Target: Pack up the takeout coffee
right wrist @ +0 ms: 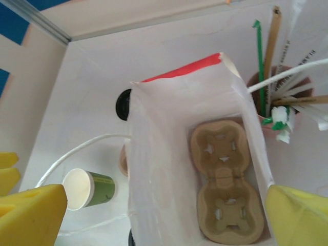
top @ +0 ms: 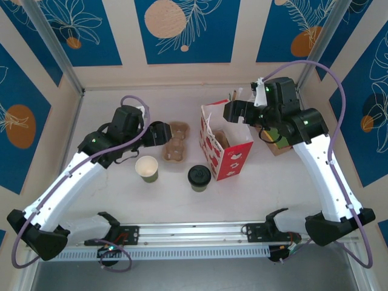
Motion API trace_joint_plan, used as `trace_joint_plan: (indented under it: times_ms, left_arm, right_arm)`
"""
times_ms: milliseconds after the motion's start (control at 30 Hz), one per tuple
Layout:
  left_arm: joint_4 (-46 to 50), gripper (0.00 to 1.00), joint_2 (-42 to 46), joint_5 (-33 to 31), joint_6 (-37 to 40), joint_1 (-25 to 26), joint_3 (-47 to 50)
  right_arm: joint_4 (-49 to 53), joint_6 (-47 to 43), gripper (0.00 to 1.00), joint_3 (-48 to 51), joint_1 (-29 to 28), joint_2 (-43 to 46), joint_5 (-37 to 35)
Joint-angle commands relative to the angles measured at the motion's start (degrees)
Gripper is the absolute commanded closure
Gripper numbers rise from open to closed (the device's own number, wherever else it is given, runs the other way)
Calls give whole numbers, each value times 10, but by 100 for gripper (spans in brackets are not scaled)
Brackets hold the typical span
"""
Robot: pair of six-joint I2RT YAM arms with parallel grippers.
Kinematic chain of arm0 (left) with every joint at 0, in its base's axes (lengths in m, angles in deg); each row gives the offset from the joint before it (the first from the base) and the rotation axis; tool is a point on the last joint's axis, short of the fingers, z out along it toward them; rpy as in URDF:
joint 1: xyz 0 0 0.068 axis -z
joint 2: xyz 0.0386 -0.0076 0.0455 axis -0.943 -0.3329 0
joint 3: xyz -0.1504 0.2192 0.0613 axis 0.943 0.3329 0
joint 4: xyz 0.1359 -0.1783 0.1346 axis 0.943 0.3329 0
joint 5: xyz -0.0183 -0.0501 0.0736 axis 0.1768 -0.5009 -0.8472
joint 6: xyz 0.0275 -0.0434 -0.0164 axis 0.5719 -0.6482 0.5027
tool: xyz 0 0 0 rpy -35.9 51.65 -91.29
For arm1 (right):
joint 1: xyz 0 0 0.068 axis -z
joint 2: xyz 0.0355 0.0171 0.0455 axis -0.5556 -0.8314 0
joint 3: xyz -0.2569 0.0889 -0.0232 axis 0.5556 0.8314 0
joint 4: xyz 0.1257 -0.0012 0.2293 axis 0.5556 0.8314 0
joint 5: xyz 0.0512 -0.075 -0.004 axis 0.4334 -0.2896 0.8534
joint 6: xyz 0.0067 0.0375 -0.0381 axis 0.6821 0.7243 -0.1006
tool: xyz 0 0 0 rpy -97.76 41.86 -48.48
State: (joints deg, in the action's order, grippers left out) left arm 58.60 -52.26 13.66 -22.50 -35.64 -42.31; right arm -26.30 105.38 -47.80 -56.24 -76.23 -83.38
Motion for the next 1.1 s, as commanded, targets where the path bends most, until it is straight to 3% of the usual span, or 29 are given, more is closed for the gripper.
trace_joint_plan:
  times_ms: [0,133,467,767,1067]
  left_arm:
    - [55,0,31,-50,-15,5,-5]
    - [79,0,71,-74,-28,5,29]
    - [89,0,163,-85,9,4,112]
    - [84,0,222,-76,36,4,154]
    - [96,0,226,-56,47,4,152]
  right_arm:
    - [-42,-18,1,10,0,24,55]
    - [-7,-23,1,-23,-23,-4,59]
    - [106,16,1,-124,-216,-93,-102]
    - [197,101,1,-203,-330,-180,-196]
    - [290,161,1,-270,-341,-222,-273]
